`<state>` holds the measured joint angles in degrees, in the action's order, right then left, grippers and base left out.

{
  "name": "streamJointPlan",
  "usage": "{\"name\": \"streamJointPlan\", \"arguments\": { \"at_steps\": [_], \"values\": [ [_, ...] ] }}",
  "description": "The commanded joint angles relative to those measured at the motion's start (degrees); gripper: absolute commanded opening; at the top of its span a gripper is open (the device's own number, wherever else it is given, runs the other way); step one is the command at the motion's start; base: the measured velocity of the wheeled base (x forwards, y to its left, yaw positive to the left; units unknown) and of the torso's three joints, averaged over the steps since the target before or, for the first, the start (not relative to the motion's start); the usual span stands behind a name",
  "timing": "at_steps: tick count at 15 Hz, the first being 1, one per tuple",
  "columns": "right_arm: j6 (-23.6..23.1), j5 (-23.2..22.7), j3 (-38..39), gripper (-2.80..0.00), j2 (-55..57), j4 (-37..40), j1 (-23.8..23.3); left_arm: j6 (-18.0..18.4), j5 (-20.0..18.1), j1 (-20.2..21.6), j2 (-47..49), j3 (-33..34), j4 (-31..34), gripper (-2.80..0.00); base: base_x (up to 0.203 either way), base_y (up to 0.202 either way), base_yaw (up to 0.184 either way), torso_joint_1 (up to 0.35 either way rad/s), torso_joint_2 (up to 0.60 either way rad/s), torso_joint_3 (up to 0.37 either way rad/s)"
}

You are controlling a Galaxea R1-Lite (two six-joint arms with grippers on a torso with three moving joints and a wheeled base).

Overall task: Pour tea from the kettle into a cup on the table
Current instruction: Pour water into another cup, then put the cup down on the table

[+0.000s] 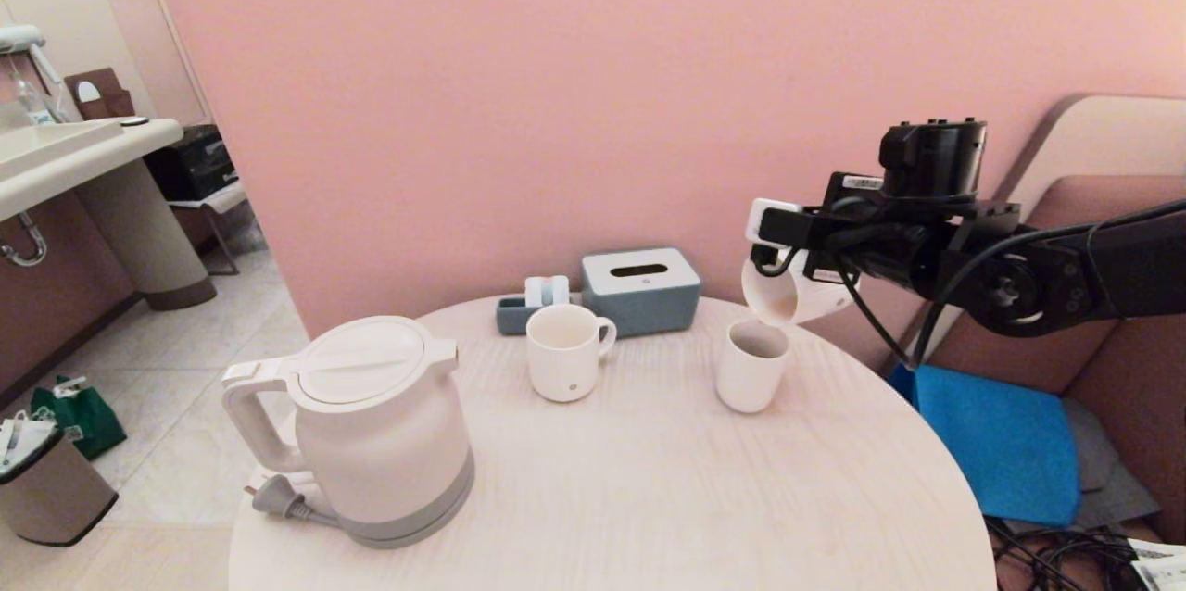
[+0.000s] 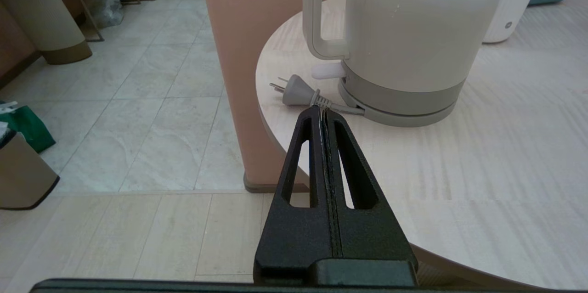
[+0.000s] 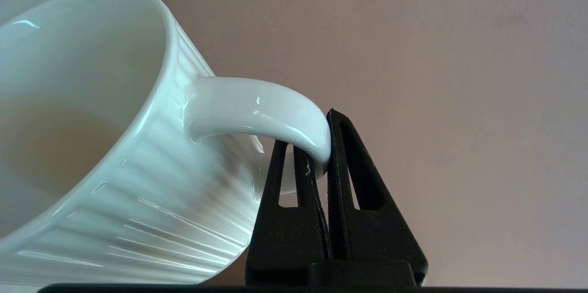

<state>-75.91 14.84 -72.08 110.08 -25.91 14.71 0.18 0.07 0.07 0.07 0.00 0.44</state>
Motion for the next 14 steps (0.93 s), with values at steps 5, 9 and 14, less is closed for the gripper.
{"name": "streamJointPlan", "arguments": {
  "at_steps": [5,9,14],
  "values": [
    [12.9,-0.1,1.9,-2.8,-0.5,0.2,-2.1,0.0,0.0,0.0,0.0,0.0,0.0,-2.8,0.0,0.0,0.0,0.0,0.0,0.0],
    [20.0,-0.6,4.2,-2.8,-1.4,0.1,-5.7,0.0,0.0,0.0,0.0,0.0,0.0,-2.8,0.0,0.0,0.0,0.0,0.0,0.0],
    [25.6,-5.8,10.3,-2.8,-7.2,-0.1,-11.4,0.0,0.0,0.0,0.0,0.0,0.0,-2.8,0.0,0.0,0.0,0.0,0.0,0.0]
  ]
}}
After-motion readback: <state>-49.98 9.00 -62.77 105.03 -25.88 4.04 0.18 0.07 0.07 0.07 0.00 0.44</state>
